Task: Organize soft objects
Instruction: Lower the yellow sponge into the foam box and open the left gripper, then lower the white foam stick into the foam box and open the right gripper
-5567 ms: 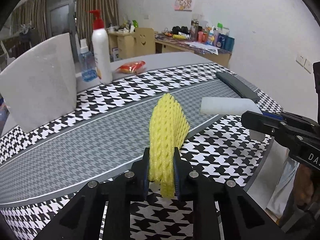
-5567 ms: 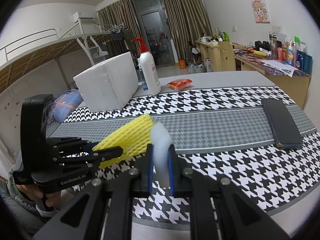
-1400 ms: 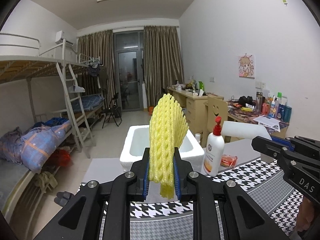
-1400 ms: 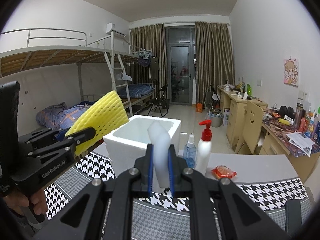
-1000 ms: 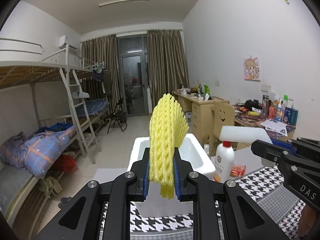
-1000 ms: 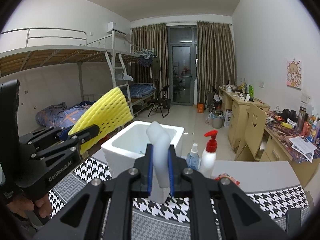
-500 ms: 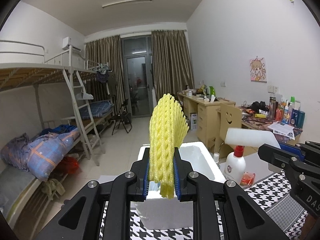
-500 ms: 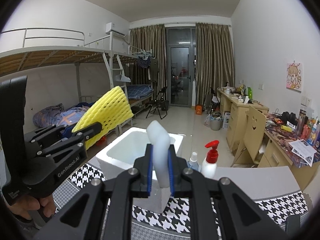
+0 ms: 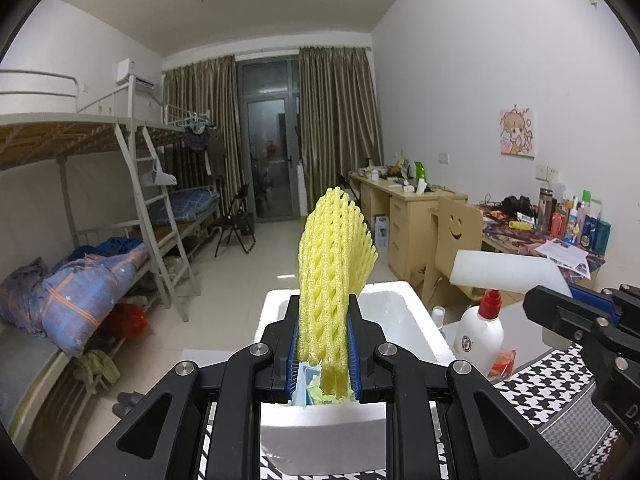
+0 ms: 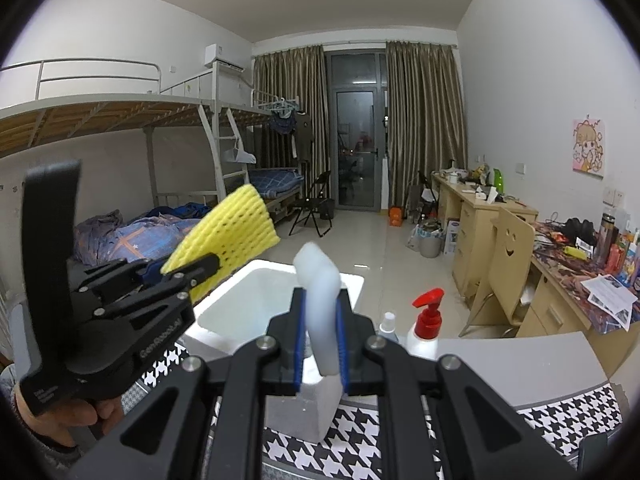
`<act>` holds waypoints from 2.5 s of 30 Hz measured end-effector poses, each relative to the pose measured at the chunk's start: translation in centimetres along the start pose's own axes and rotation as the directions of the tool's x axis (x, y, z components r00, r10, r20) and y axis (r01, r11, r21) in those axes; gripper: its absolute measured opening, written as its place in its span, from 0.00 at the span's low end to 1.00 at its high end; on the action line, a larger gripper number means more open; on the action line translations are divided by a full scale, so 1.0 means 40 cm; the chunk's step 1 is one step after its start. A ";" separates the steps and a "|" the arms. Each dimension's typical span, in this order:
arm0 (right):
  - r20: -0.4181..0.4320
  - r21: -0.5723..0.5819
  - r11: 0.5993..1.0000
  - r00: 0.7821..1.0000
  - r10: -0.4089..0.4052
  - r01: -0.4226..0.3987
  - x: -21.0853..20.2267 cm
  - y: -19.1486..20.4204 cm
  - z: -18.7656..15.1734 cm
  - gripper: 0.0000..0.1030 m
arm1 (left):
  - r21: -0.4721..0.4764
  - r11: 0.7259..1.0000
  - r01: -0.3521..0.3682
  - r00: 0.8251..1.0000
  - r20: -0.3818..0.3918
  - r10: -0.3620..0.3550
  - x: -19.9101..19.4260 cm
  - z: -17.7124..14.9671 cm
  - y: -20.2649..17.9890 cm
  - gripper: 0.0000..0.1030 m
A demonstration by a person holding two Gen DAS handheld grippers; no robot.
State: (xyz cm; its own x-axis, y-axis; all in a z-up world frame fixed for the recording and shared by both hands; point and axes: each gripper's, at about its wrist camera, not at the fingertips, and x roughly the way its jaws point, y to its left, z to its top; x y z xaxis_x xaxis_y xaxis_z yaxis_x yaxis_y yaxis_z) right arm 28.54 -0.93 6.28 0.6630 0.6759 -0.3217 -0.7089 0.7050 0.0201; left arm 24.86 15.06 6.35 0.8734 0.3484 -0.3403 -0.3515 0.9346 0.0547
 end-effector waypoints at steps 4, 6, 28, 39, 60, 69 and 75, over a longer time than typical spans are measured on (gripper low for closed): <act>-0.012 -0.002 1.000 1.000 -0.008 0.008 0.016 0.000 0.003 0.16 | -0.005 1.000 0.028 0.999 -0.036 -0.028 0.036 -0.001 -0.001 0.20; -0.022 0.001 1.000 1.000 -0.010 0.010 0.023 -0.002 0.004 0.16 | 0.002 0.999 0.032 0.998 -0.051 -0.032 0.052 -0.003 -0.002 0.20; -0.084 0.045 0.999 0.996 0.015 -0.011 0.087 -0.020 0.011 0.16 | -0.023 0.999 -0.022 0.996 -0.093 0.020 0.115 -0.021 0.055 0.97; -0.123 0.056 0.996 0.989 0.081 -0.075 0.147 -0.002 0.020 0.16 | -0.042 0.991 -0.127 0.991 -0.053 0.125 0.067 -0.005 0.114 0.99; -0.188 0.045 0.994 0.976 0.109 -0.102 0.269 0.050 0.015 0.19 | -0.055 0.979 -0.198 0.979 -0.056 0.195 0.010 -0.043 0.181 0.99; -0.226 0.079 0.992 0.968 0.110 -0.094 0.278 0.046 0.001 0.76 | -0.077 0.977 -0.198 0.979 -0.062 0.194 -0.001 -0.056 0.202 0.99; -0.208 0.046 0.995 0.973 0.099 -0.091 0.246 0.051 0.013 0.76 | -0.080 0.979 -0.187 0.982 -0.053 0.183 -0.011 -0.053 0.200 0.99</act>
State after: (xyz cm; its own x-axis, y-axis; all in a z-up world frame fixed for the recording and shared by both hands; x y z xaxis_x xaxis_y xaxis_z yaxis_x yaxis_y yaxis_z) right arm 33.73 7.26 3.64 0.5252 0.6830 -0.5076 -0.7546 0.6495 0.0931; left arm 20.95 22.24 4.93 0.7751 0.5093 -0.3738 -0.5344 0.8442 0.0422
